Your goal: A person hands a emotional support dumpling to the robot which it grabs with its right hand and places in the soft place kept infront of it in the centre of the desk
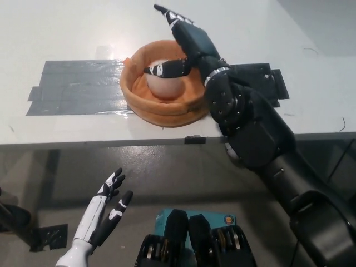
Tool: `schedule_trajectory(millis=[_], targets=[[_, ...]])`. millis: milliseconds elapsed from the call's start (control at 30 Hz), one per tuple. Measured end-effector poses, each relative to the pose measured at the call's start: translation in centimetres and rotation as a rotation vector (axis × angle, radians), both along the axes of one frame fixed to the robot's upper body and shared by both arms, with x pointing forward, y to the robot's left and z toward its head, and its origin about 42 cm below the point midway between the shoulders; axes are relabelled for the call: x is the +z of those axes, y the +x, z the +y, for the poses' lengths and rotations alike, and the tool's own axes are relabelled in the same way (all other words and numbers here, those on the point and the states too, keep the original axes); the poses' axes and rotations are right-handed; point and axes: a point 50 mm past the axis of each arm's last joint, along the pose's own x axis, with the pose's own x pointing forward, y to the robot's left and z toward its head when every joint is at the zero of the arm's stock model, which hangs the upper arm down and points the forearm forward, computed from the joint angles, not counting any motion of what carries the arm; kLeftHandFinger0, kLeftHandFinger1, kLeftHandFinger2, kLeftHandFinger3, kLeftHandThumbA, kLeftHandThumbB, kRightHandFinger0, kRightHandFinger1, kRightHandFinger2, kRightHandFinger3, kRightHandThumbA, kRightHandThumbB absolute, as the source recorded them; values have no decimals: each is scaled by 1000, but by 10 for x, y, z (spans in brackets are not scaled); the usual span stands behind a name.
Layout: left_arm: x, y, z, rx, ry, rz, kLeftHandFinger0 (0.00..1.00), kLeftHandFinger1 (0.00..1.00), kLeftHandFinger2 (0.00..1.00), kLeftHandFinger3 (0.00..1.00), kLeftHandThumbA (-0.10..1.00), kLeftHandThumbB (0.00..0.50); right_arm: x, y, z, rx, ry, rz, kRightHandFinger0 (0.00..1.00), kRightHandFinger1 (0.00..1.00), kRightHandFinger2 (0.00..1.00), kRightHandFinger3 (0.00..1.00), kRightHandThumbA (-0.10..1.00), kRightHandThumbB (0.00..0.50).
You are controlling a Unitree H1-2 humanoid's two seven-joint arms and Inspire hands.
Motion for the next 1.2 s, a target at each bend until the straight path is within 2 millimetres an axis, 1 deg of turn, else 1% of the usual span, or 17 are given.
schedule_trajectory(millis=[167, 233, 300, 367, 400, 500, 567, 667, 767, 867, 933, 967, 1000, 1067, 1133, 1167, 1200], targets=[[-1, -1, 0, 0, 0, 4, 1000, 1000, 1000, 1000, 917, 106, 24, -12, -17, 10, 111, -82, 1000, 1000, 1000, 1000, 1000, 377], [-2, -2, 0, 1, 0, 9, 1000, 1000, 1000, 1000, 902, 99, 31, -20, -28, 14, 162, -117, 1000, 1000, 1000, 1000, 1000, 353], [-2, -2, 0, 2, 0, 12, 1000, 1000, 1000, 1000, 892, 89, 29, -30, -38, 12, 193, -138, 1000, 1000, 1000, 1000, 1000, 343], [-3, -2, 0, 2, 0, 13, 1000, 1000, 1000, 1000, 885, 81, 23, -43, -46, 13, 223, -151, 1000, 1000, 1000, 1000, 1000, 303], [-3, -2, 0, 2, 0, 15, 1000, 1000, 1000, 1000, 883, 74, 16, -51, -51, 12, 240, -151, 1000, 1000, 1000, 1000, 1000, 283], [-4, -3, 0, 3, 0, 19, 1000, 1000, 1000, 1000, 886, 65, -7, -76, -65, 7, 276, -143, 1000, 1000, 1000, 1000, 1000, 254], [-5, -3, 0, 3, 1, 22, 1000, 1000, 1000, 1000, 891, 77, -23, -92, -74, -4, 292, -129, 1000, 1000, 1000, 1000, 965, 195], [-6, -3, 1, 3, 1, 26, 1000, 1000, 1000, 1000, 890, 80, -52, -124, -91, -28, 327, -100, 1000, 1000, 1000, 1000, 955, 181], [-9, -5, 1, 5, 0, 33, 1000, 1000, 1000, 1000, 879, 84, -84, -167, -117, -77, 384, -65, 1000, 1000, 1000, 1000, 984, 160], [-15, -8, 0, 12, -8, 45, 1000, 1000, 1000, 1000, 876, 75, -117, -199, -143, -149, 440, -17, 1000, 1000, 1000, 1000, 955, 123], [-19, -10, -3, 15, -19, 47, 1000, 1000, 1000, 1000, 887, 70, -138, -212, -157, -192, 465, 27, 1000, 1000, 1000, 1000, 942, 79], [-19, -10, -5, 19, -27, 41, 1000, 1000, 1000, 1000, 890, 70, -145, -214, -161, -203, 476, 43, 1000, 1000, 1000, 1000, 941, 80], [-19, -10, -7, 22, -38, 34, 1000, 1000, 1000, 1000, 925, 80, -150, -215, -164, -208, 492, 55, 1000, 1000, 1000, 1000, 1000, 103], [-19, -9, -15, 25, -63, 16, 1000, 1000, 1000, 1000, 986, 101, -158, -214, -168, -207, 521, 76, 1000, 1000, 1000, 1000, 1000, 147], [-19, -8, -22, 24, -87, 5, 1000, 1000, 1000, 1000, 992, 102, -166, -211, -168, -198, 553, 109, 1000, 1000, 1000, 1000, 1000, 142], [-19, -8, -24, 23, -94, 3, 1000, 1000, 1000, 1000, 986, 84, -170, -210, -167, -195, 563, 126, 1000, 1000, 1000, 1000, 1000, 134], [-18, -8, -27, 23, -105, -2, 1000, 1000, 1000, 1000, 976, 62, -177, -209, -166, -190, 580, 155, 1000, 1000, 1000, 1000, 1000, 146]])
